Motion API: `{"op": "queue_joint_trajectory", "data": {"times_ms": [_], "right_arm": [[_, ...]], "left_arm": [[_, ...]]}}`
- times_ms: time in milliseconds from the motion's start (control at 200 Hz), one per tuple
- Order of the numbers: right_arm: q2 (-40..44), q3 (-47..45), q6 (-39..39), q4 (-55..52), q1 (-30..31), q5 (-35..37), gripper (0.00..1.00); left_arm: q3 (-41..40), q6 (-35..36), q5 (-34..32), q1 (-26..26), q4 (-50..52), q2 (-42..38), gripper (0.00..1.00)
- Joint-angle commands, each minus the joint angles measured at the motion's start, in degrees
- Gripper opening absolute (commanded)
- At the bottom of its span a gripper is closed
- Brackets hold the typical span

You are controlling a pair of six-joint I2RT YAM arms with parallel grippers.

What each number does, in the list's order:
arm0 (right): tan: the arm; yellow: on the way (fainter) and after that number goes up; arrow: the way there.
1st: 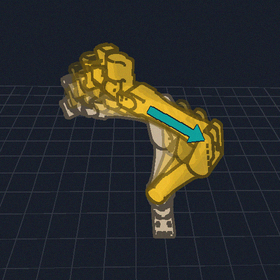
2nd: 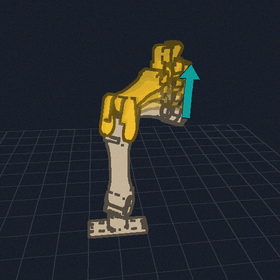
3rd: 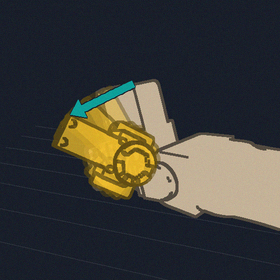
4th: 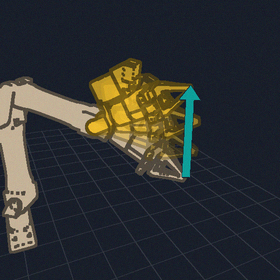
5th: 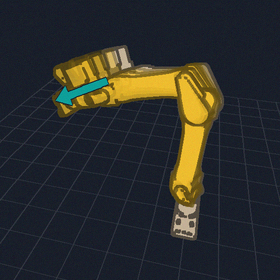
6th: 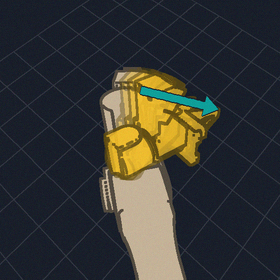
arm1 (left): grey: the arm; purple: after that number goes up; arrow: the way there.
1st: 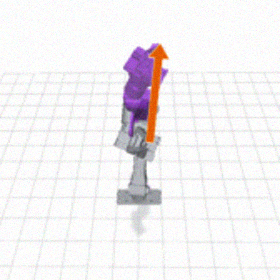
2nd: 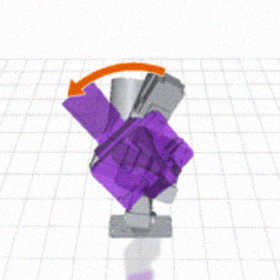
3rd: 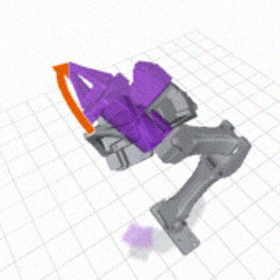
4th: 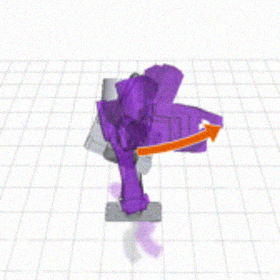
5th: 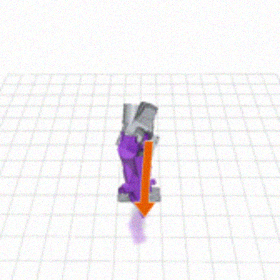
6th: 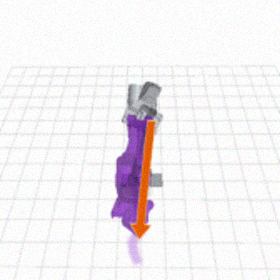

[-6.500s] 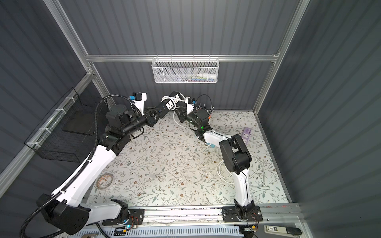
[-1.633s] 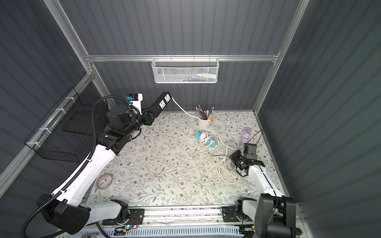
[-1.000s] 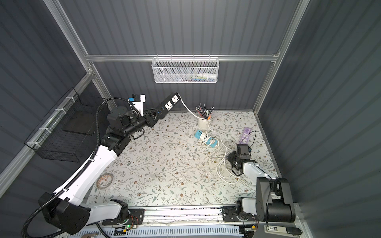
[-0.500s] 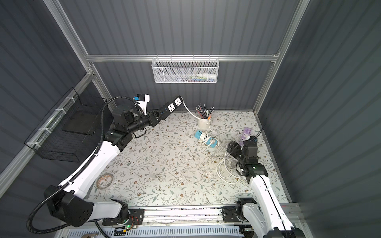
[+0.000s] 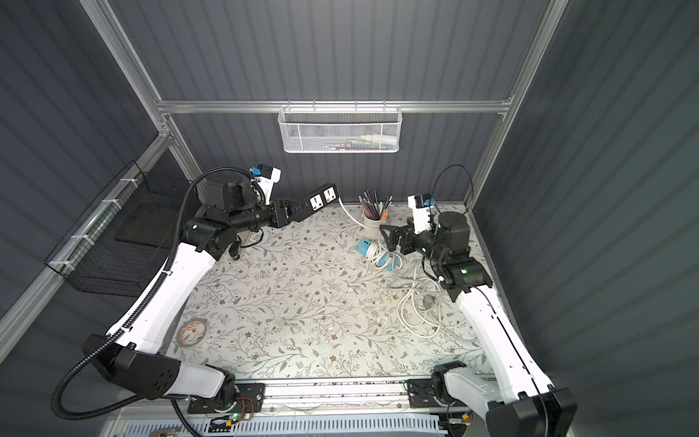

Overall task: Unwrap the cord wrapped around the power strip
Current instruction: Place the power strip at the center of the board.

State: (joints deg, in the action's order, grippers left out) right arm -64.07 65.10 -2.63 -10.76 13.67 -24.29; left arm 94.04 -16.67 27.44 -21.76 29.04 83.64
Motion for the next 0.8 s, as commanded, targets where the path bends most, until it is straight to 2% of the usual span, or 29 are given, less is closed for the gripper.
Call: {"op": "queue_joint_trajectory", "data": {"times_ms": [0,195,315,595,615,790], "right_arm": [[-3.0,5.4,13.6,-1.2,3.4,-5.3,0.99],[-10.9,14.7,27.4,-8.8,10.2,-1.0,0.99],[-15.1,19.1,33.0,-11.2,13.4,2.5,0.99],[-21.7,26.8,38.5,-14.9,17.8,4.4,0.99],[-22.1,27.0,38.8,-14.9,18.1,6.5,0.99],[-23.7,27.3,40.6,-12.2,20.0,10.1,0.99]], "left_arm": [[5.9,3.4,3.7,0.2,7.7,2.0,0.0],[12.4,7.0,4.9,0.2,16.1,5.9,0.0],[15.2,8.0,5.5,0.2,18.7,7.1,0.0],[19.9,9.5,7.6,0.2,23.0,9.5,0.0],[20.1,9.7,7.7,0.2,23.4,9.8,0.0],[20.4,10.2,8.5,0.2,24.8,10.2,0.0]]}}
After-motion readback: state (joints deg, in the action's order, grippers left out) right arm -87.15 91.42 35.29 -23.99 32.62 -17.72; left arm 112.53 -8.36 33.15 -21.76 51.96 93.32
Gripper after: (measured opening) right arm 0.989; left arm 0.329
